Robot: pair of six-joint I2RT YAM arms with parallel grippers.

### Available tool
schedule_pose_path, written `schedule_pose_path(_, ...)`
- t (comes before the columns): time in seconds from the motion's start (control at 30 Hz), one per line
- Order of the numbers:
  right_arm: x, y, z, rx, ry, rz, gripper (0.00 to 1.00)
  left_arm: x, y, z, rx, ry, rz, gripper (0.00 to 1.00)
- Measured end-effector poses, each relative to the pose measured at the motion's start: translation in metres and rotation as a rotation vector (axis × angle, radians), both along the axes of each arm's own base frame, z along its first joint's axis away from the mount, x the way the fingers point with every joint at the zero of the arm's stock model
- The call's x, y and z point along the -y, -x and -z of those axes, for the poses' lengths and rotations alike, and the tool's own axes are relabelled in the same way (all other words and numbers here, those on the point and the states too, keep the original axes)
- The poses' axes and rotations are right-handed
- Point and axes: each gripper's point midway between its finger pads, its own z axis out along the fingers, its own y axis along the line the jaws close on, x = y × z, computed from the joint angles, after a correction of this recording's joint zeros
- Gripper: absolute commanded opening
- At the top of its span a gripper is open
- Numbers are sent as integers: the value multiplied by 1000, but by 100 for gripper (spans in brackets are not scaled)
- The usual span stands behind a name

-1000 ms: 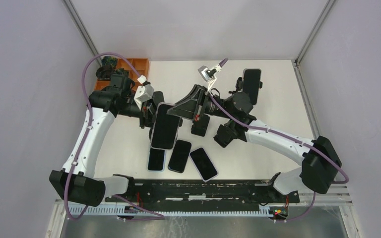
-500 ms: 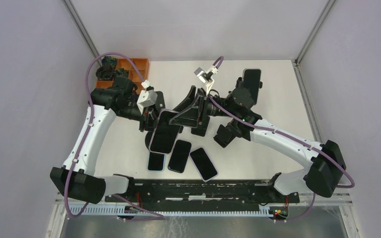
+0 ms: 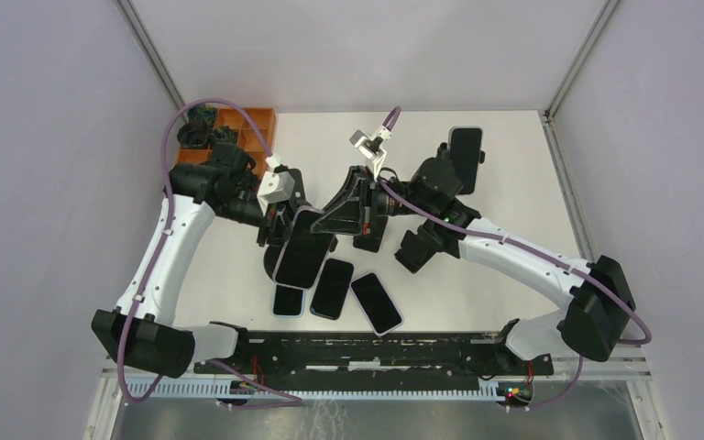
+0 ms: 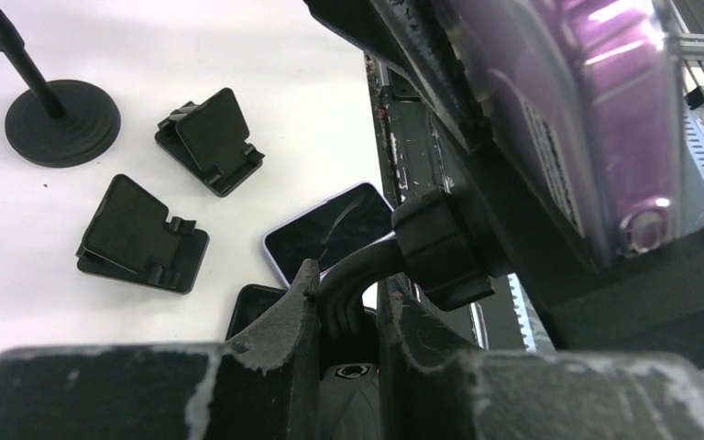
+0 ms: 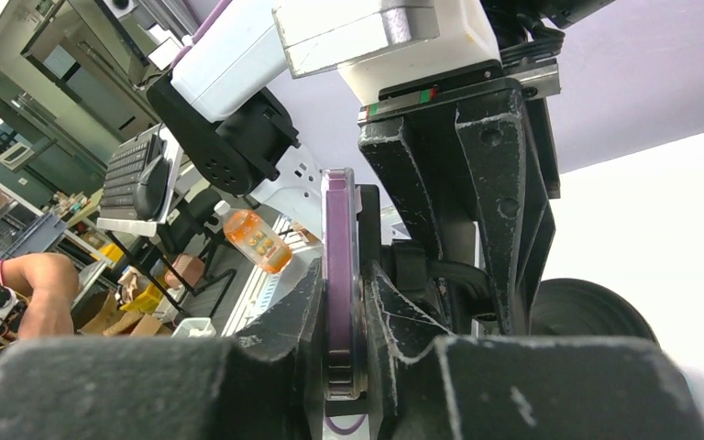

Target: Remove the phone from the phone stand

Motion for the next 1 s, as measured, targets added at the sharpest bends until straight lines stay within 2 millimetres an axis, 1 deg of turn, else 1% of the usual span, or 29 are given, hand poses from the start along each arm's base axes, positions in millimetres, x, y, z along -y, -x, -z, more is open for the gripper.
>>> schedule_pose_path(0.1,-2,0,-1,9,3,-10,1,0,2,0,-1,-4,3,2)
schedule_pose_path(0.13,-2,0,-2,9,5,-12,0,0,2,0,1,-4,4,2)
schedule_pose_path(0.4,6,-1,-5,-26,12,-42,0,3,10,1,72,3,39,2)
schedule_pose_path(0.63,11,-1,1,-54,-8,-57,0,4,10,9,122,-13,53,2)
schedule_pose_path(0.83,17,-5,3,-55,-19,-25,0,5,8,15,131,-19,57,2)
schedule_pose_path(1.0,29,-11,-6,-19,-48,39,0,5,10,21,132,-29,68,2)
